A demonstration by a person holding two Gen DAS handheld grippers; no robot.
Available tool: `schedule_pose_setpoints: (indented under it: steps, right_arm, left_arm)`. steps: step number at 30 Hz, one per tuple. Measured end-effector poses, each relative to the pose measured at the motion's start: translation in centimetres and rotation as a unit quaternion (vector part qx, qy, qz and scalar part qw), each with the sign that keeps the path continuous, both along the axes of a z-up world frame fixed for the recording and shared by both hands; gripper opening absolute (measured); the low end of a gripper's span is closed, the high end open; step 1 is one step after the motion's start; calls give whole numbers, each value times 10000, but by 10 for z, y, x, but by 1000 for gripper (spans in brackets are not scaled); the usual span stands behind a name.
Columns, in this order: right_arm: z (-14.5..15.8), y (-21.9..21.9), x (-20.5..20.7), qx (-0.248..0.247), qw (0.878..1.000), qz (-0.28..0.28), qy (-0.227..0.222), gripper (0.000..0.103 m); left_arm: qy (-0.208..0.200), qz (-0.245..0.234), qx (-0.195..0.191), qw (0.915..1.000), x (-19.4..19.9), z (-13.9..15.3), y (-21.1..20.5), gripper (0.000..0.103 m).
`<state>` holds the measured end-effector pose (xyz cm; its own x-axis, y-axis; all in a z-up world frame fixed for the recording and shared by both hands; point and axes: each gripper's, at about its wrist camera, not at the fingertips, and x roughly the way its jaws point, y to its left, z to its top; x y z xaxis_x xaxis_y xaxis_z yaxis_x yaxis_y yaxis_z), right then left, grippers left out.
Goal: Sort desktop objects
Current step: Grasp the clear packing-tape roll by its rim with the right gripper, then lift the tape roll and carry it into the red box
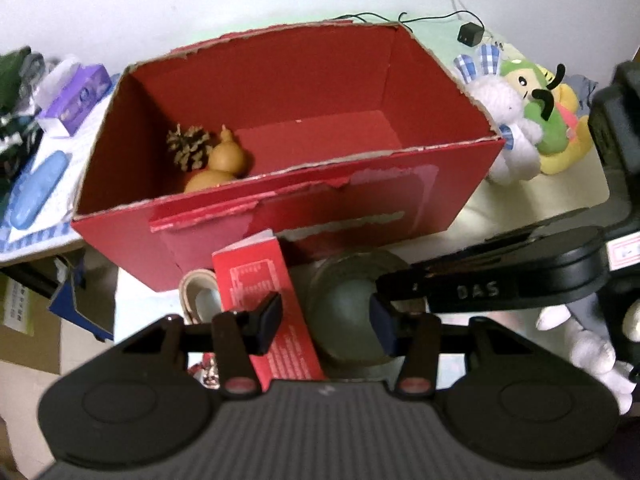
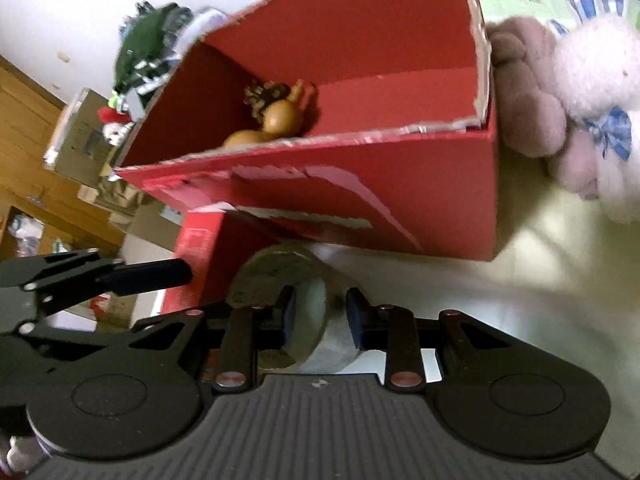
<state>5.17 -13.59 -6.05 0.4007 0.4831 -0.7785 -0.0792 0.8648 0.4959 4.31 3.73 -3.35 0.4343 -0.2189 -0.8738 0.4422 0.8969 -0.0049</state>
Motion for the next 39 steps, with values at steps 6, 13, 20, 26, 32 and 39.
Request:
schedule_pose_setpoints:
  steps: [6,13,20,26,32,39]
  right_arm:
    - [-7,-10,-6,0,9998,-157,148,16]
    - [-4,-35,-21,-37,9989,-454,98,16]
    - [2,-57,-38,29,9970,-773,-17,15]
    - [17,-71,-48,-174,9942,-1040,-196,16]
    - [49,-90,-63,-225,9900,-1302,-494,16]
    - [109,-105,-58,-335,9788,-1557,-1285,17]
  left_arm:
    - [-65,-129,140,9998,-1,-1,-10,51]
    - [52,-442,99,9990,2,-4,-29,51]
    - [400,-868,98,9954,1,-19,-59,24]
    - [375,-1150,-225,9924,-2,-7,-75,20]
    - [118,-1428,-702,9872,-3,32,-85,19]
    - [-618,-1503,-1060,9810,6,93,-90,19]
